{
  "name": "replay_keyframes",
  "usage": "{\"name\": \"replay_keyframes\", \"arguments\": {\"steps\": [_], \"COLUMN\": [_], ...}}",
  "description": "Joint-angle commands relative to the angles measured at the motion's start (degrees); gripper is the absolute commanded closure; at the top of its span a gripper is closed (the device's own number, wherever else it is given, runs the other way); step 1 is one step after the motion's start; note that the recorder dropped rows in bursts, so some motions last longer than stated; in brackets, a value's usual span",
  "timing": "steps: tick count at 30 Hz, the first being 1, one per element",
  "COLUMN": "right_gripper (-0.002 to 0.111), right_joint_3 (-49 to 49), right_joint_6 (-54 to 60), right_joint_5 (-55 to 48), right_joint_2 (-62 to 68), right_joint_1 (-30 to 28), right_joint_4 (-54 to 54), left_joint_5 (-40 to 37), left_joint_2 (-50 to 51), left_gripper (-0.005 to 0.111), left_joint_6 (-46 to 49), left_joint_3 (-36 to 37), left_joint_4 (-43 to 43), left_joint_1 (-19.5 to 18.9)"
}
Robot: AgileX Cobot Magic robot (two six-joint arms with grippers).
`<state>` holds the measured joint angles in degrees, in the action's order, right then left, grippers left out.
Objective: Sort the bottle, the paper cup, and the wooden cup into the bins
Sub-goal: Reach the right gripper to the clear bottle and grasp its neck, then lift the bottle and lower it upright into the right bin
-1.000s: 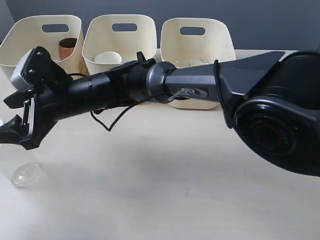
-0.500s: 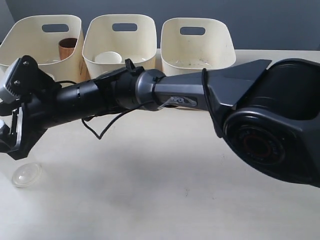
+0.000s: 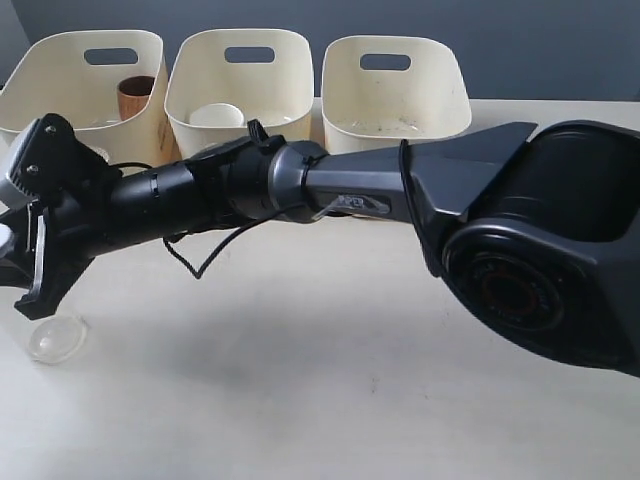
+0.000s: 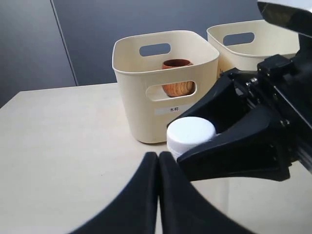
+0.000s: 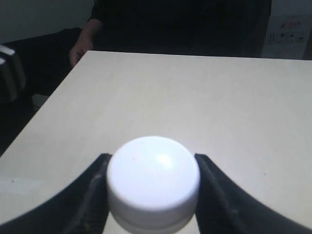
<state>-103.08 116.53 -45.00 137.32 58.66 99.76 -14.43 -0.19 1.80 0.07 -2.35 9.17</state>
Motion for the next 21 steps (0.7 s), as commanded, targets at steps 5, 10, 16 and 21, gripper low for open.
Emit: {"name": "replay_keyframes", "arguments": {"steps": [5,10,16,21], "right_gripper": [0.109,0.109,0.109,0.109], "right_joint_3": [1.69,11.26,23.44,29.15], "right_joint_6": [1.93,4.25,4.25,4.25], "right_joint_5": [1.20,0.03,-0.85,-0.63], "right_joint_2": [-8.74,-17.58,-30.61,-40.04], "right_joint_1": [-3.03,-9.52,-19.01,-25.83], "right_joint_4": [0.19,0.19,0.19,0.19], "left_joint_5": [0.76,0.76,0.76,0.76], "left_joint_2": [0.19,0.19,0.19,0.19], "left_gripper": [0.107,0.107,0.107,0.107], "left_joint_6": [-0.16,-0.16,-0.16,-0.16], "left_joint_3": [-0.07,-0.07,-0.07,-0.07], "left_joint_4": [-0.10,-0.10,-0.10,-0.10], "left_joint_1": [0.16,0.16,0.16,0.16]}}
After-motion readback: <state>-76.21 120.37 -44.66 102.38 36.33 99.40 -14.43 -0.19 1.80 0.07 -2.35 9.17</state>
